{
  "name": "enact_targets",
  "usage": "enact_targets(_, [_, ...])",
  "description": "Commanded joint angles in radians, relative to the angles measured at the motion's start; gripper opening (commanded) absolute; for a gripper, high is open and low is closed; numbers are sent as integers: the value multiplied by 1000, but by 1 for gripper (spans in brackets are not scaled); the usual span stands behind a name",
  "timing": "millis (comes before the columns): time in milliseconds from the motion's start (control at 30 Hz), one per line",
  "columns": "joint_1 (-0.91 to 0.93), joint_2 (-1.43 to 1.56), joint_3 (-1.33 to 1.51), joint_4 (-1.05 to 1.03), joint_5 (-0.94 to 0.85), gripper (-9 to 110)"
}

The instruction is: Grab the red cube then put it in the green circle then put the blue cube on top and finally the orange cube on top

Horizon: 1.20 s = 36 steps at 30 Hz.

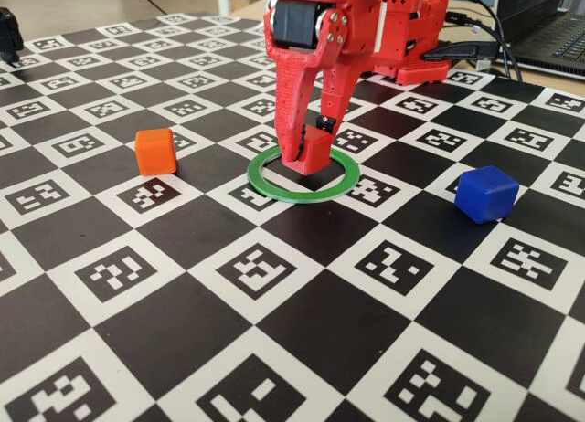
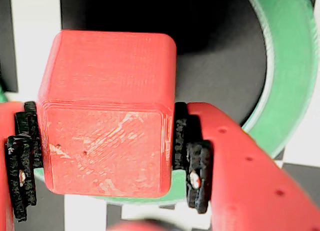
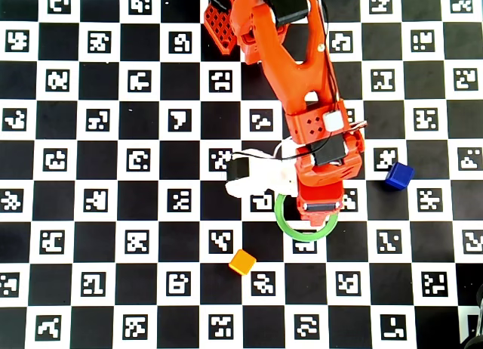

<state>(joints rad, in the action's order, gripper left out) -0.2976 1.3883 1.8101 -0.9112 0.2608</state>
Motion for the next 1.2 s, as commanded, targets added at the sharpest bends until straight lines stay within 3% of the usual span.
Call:
enact_targets(0, [11, 29, -2, 15, -5, -3])
enact_targets(367, [20, 38, 18, 26, 6, -2])
enact_targets(1167, [18, 57, 43, 31, 21, 33])
